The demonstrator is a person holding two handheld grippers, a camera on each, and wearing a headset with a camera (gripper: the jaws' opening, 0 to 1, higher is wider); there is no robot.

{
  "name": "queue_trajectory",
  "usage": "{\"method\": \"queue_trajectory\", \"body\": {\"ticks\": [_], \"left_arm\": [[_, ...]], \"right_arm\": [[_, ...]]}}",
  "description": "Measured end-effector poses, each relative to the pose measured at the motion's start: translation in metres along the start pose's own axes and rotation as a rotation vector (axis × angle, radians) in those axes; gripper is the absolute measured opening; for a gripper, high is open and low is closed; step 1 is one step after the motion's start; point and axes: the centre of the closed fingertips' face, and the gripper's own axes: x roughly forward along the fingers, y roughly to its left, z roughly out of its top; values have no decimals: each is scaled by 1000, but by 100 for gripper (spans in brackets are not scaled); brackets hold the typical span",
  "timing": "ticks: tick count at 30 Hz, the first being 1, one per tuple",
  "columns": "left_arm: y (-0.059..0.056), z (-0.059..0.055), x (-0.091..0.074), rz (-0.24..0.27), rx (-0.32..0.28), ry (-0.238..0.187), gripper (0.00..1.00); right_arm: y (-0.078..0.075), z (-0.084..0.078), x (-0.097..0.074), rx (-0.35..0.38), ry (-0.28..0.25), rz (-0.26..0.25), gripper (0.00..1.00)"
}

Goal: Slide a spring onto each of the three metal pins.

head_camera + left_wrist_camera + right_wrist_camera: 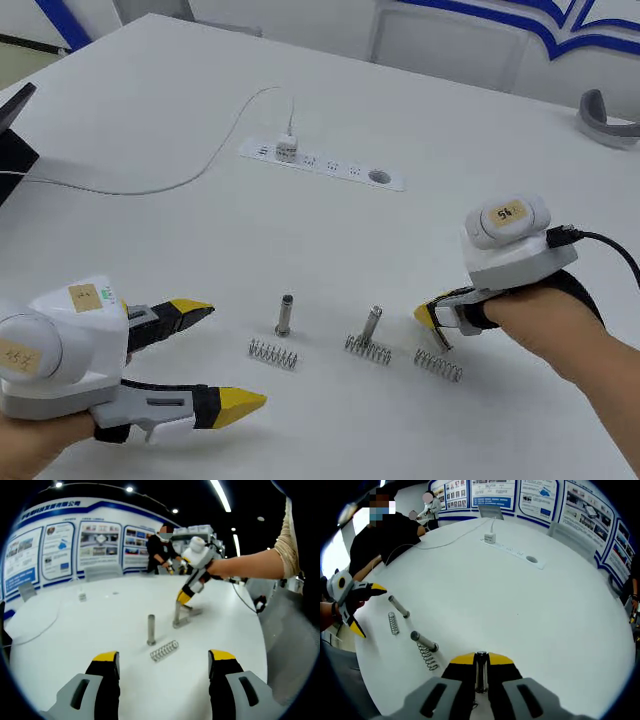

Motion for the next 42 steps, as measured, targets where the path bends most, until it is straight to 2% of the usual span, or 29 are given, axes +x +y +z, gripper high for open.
{"method": "queue_trajectory", "body": {"ticks": [13,30,42], "left_arm": [[-1,7,-3,4,16,-11,73],[-5,13,-5,2,31,-15,73],[-5,14,-6,6,35,-13,73]], "right_arm": [[4,1,-19,-5,-50,-17,9],[8,-5,-30,-8,-88,-29,9],[9,-8,-34,-15,-96,-27,9]]}}
